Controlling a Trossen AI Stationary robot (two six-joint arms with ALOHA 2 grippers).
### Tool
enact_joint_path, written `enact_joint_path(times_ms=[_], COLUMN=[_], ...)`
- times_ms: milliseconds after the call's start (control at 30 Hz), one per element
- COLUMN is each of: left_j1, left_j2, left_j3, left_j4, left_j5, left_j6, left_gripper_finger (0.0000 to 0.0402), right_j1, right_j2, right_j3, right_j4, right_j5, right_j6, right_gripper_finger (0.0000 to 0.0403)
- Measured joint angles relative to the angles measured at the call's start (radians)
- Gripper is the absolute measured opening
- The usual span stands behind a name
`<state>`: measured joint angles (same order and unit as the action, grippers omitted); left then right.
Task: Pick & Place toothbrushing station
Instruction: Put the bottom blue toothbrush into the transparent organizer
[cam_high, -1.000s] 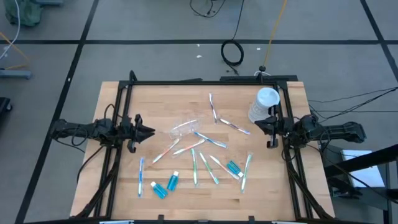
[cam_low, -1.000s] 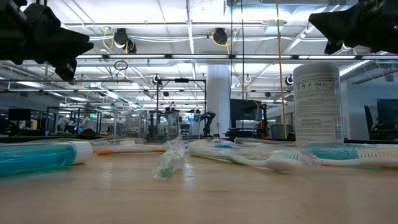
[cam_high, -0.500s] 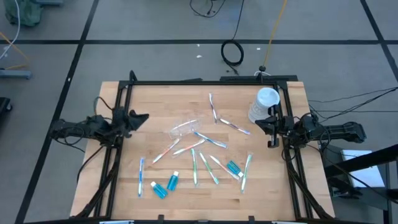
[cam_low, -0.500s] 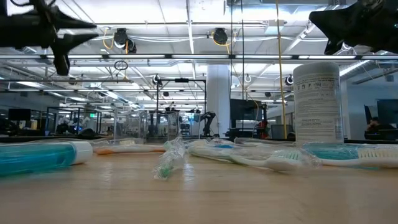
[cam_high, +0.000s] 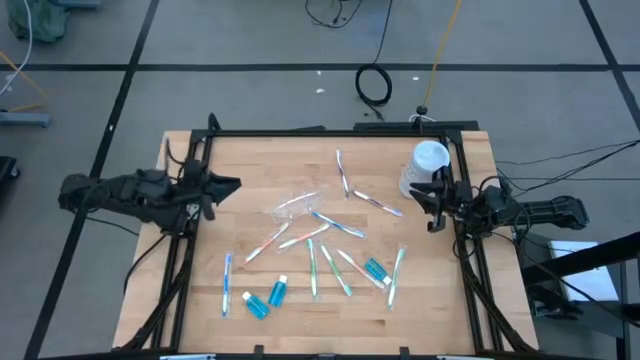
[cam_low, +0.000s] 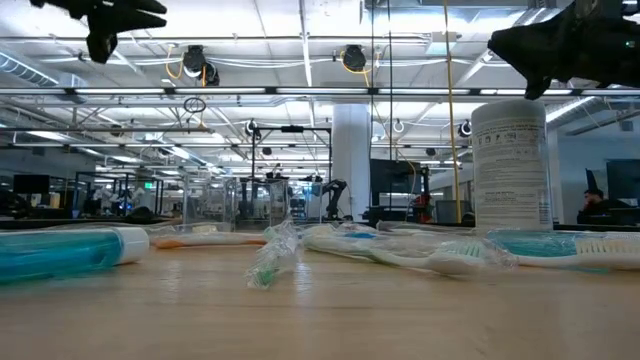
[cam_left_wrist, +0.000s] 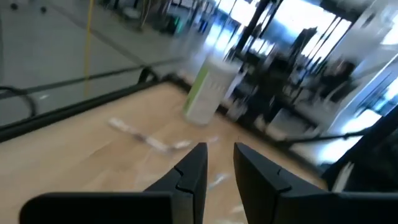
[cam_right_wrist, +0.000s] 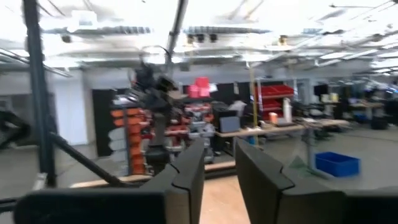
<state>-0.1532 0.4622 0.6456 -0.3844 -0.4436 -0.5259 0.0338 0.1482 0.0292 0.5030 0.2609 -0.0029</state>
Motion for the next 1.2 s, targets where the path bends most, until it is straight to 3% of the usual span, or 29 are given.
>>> enact_joint_path(times_ms=[200, 367, 600, 800, 1200], left_j1=[0.0, 0.0, -0.009, -0.099, -0.343], left_j2=[0.166, 0.257, 0.36, 0.471, 0.733], left_j3=[0.142, 0.178, 0.176, 0.147, 0.146], left_j4=[-0.213, -0.348, -0.536, -0.61, -0.605], left_j5=[0.007, 0.082, 0.354, 0.496, 0.513], left_j6=[-0.059, -0.169, -0.433, -0.689, -1.104], left_gripper_finger=[0.0085, 0.012, 0.0176, 0.0181, 0.0182], right_j1=[0.0, 0.0, 0.0, 0.0, 0.0], right_j2=[0.0, 0.0, 0.0, 0.0, 0.0], right_j3=[0.0, 0.0, 0.0, 0.0, 0.0], right_j4=[-0.017, -0.015, -0.015, -0.014, -0.014], right_j5=[0.027, 0.027, 0.027, 0.027, 0.026], right_j6=[-0.072, -0.144, -0.28, -0.361, -0.379], right_gripper_finger=[0.0108, 0.0109, 0.0105, 0.0107, 0.0106])
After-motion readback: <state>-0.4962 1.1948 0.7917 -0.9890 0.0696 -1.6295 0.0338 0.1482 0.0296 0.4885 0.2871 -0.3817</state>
